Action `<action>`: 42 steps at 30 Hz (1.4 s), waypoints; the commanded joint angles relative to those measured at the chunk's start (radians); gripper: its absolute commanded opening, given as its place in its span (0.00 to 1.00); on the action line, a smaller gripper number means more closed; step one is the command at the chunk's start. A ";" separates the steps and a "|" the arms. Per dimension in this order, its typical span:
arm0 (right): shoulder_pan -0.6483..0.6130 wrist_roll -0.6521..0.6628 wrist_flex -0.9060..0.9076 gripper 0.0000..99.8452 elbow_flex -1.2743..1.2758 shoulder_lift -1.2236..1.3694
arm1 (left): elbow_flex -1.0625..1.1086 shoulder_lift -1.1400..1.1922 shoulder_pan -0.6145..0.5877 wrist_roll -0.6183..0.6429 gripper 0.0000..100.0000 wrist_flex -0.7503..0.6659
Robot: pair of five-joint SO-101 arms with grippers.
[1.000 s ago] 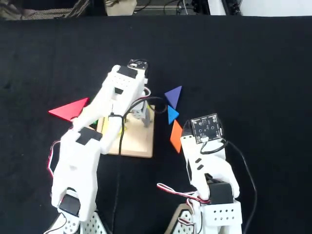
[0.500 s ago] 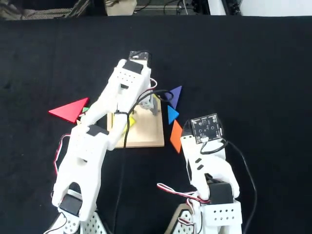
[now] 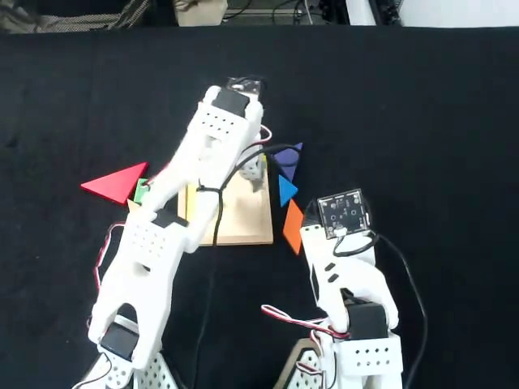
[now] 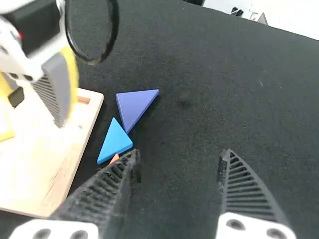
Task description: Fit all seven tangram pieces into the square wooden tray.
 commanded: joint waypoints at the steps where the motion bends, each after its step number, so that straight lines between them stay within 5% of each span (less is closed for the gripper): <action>1: 0.017 0.008 -0.012 0.26 -0.005 -0.062 | -0.001 -0.018 0.007 0.021 0.04 0.015; 27: 0.017 0.008 -0.011 0.26 -0.005 -0.062 | 0.024 0.080 0.019 0.009 0.03 0.003; 34: 0.017 0.008 -0.011 0.26 -0.005 -0.061 | 0.030 -0.196 0.031 -0.124 0.03 0.018; 39: 0.017 0.008 -0.011 0.26 -0.005 -0.061 | 0.205 -0.565 -0.104 -0.226 0.04 0.018; 42: 0.017 0.008 -0.011 0.26 -0.005 -0.061 | 0.337 -0.767 -0.234 -0.245 0.16 0.014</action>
